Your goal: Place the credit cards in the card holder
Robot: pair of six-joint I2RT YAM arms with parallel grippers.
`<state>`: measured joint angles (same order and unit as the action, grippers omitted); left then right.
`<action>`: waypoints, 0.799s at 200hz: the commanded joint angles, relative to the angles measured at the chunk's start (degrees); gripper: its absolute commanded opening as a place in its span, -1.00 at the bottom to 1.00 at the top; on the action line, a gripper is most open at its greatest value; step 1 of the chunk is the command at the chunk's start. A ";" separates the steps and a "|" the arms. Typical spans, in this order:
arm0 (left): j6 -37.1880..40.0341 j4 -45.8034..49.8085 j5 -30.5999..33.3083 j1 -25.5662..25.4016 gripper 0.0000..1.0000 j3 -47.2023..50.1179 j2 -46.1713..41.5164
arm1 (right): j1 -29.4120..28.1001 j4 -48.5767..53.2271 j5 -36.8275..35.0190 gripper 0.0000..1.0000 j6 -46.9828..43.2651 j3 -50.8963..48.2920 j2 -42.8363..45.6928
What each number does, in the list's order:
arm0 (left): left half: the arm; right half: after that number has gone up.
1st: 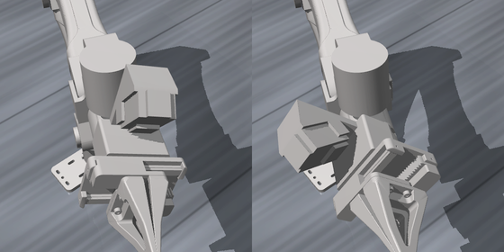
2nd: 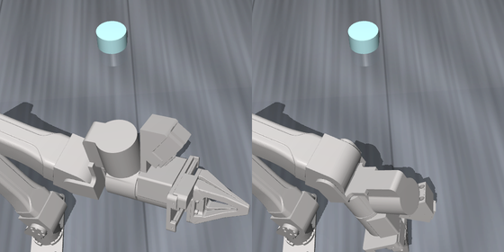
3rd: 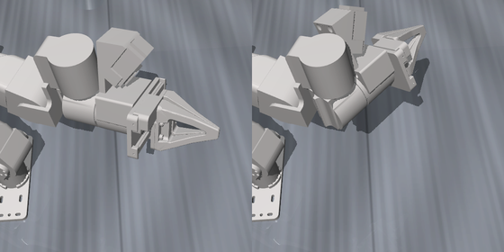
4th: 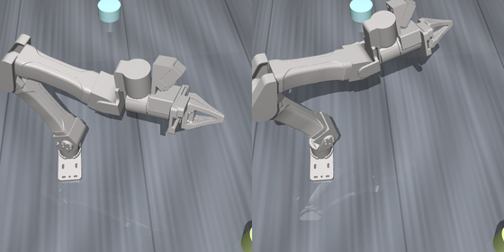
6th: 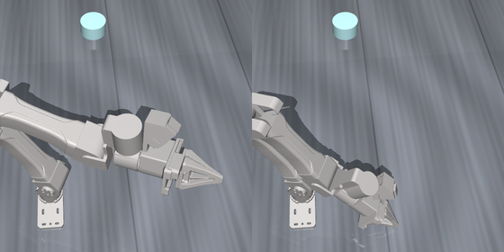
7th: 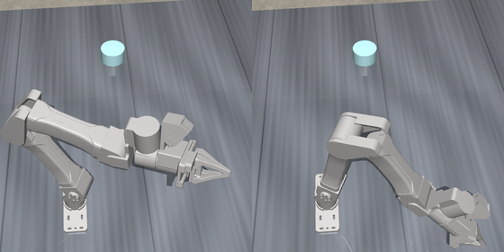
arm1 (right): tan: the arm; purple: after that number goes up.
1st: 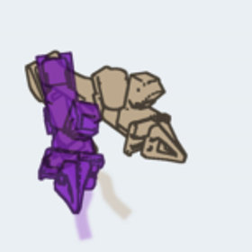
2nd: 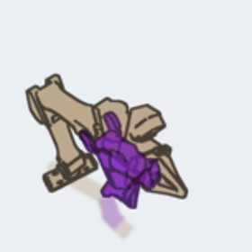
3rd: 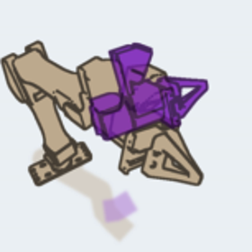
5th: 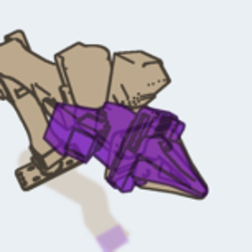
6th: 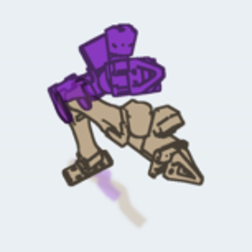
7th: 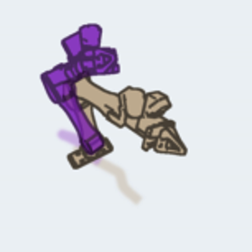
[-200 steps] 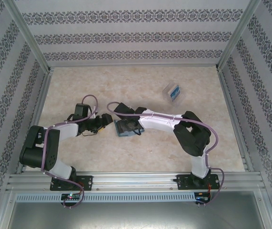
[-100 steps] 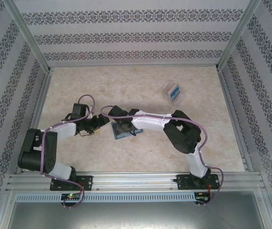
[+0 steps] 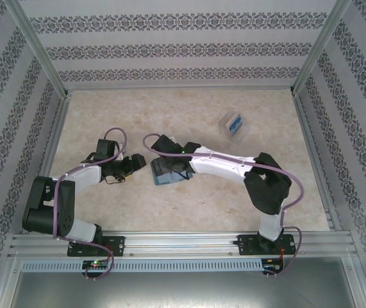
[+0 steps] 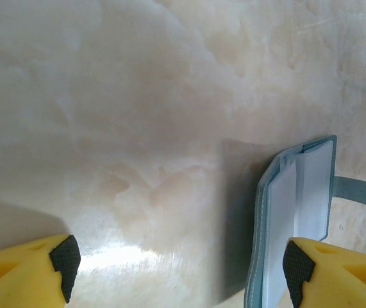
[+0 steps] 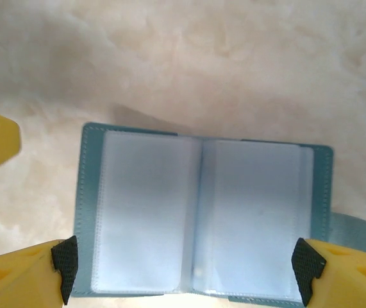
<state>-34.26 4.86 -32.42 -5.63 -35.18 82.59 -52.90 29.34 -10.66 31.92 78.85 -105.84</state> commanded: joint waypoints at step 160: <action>7.27 16.00 11.63 -7.02 0.75 -7.09 -7.73 | 34.13 6.73 -12.70 0.72 0.34 9.58 -2.66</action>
<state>-28.71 18.65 -21.76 -12.01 -40.75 74.52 -18.63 31.44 -20.49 34.81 81.08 -104.27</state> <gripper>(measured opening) 0.872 0.862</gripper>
